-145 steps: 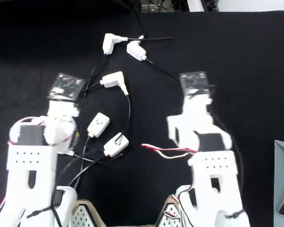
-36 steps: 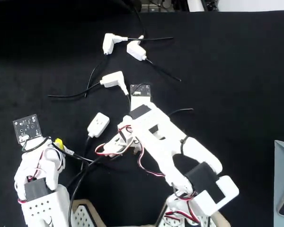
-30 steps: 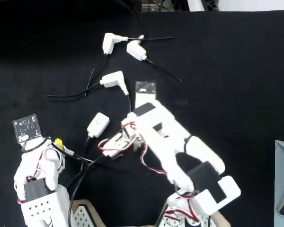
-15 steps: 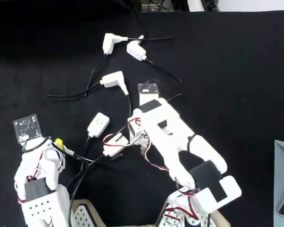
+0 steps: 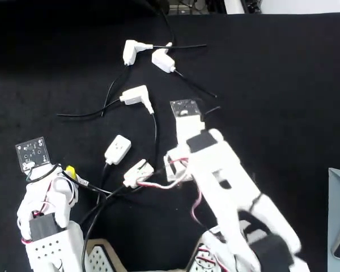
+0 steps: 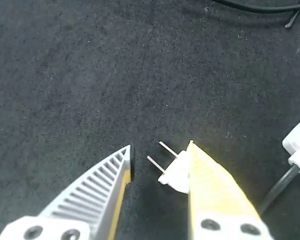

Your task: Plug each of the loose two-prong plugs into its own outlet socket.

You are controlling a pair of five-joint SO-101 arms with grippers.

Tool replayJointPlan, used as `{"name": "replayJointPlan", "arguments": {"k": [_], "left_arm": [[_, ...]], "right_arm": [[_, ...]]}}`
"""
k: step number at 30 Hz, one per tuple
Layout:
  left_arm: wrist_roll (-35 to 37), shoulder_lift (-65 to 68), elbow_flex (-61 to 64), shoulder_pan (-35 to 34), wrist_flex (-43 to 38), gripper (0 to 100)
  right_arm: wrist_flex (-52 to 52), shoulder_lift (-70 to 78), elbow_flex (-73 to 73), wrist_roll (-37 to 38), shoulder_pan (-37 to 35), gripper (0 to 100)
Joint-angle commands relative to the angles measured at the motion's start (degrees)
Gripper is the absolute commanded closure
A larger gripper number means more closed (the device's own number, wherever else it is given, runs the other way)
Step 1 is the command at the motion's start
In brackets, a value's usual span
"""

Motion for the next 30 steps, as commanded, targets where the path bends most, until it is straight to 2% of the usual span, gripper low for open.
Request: {"name": "replayJointPlan", "arguments": {"k": [1,6,12,17,21,25,27,30], "left_arm": [[0.35,0.35,1.10,0.57,-0.18,82],[0.35,0.35,1.10,0.57,-0.18,82],[0.35,0.35,1.10,0.57,-0.18,82],[0.35,0.35,1.10,0.57,-0.18,82],[0.35,0.35,1.10,0.57,-0.18,82],[0.35,0.35,1.10,0.57,-0.18,82],[0.35,0.35,1.10,0.57,-0.18,82],[0.35,0.35,1.10,0.57,-0.18,82]], "right_arm": [[-0.97,-5.14,1.80,2.46,0.88,98.6],[-5.45,-5.14,4.79,9.49,0.62,98.6],[-10.81,-5.32,8.31,26.99,0.62,98.6],[-13.27,-5.67,9.98,36.22,0.53,98.6],[-13.01,-5.32,10.07,39.56,0.62,98.6],[-13.10,-5.23,9.54,39.38,0.70,98.3],[-13.01,-5.23,9.54,39.03,0.70,94.3],[-13.10,-5.14,9.54,34.55,0.62,86.1]]}}
